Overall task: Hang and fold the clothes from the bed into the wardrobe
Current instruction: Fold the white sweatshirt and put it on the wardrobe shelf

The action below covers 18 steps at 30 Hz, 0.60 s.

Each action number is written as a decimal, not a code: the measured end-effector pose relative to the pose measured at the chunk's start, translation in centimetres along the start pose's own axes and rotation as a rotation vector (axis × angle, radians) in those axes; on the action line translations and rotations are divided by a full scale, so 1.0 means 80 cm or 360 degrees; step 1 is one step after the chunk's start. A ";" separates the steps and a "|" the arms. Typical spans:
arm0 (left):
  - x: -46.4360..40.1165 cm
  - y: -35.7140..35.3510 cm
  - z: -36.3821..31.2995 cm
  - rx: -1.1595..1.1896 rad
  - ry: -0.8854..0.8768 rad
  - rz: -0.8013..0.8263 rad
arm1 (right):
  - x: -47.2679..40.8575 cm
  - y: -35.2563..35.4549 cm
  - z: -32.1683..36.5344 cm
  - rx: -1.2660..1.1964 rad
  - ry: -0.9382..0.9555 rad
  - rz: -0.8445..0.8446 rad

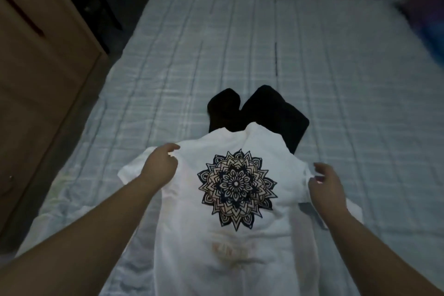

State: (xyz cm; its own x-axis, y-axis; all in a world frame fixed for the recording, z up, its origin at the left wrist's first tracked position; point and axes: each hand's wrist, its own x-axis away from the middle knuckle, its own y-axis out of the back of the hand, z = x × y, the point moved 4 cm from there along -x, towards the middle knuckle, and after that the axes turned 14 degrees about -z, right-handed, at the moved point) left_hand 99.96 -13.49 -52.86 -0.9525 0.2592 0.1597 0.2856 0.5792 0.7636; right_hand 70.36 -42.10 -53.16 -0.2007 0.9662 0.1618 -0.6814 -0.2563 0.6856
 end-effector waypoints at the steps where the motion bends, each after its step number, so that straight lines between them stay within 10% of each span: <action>1: -0.016 -0.015 -0.009 -0.0028 -0.0084 0.0029 | -0.011 -0.020 0.010 0.0011 0.0060 0.0046; 12: -0.147 -0.206 -0.020 -0.0156 -0.0229 0.0290 | -0.136 -0.208 0.044 0.0242 0.0338 0.0311; 18: -0.147 -0.183 -0.028 -0.0006 -0.0271 -0.0273 | -0.137 -0.204 0.050 0.0240 0.0499 -0.0046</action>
State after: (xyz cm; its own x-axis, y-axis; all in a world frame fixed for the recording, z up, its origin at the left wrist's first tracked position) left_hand 106.74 -26.73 -64.52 -0.9555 0.2841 -0.0798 0.1207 0.6230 0.7728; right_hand 86.48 -48.41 -63.30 -0.4056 0.9114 -0.0691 -0.5831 -0.1997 0.7875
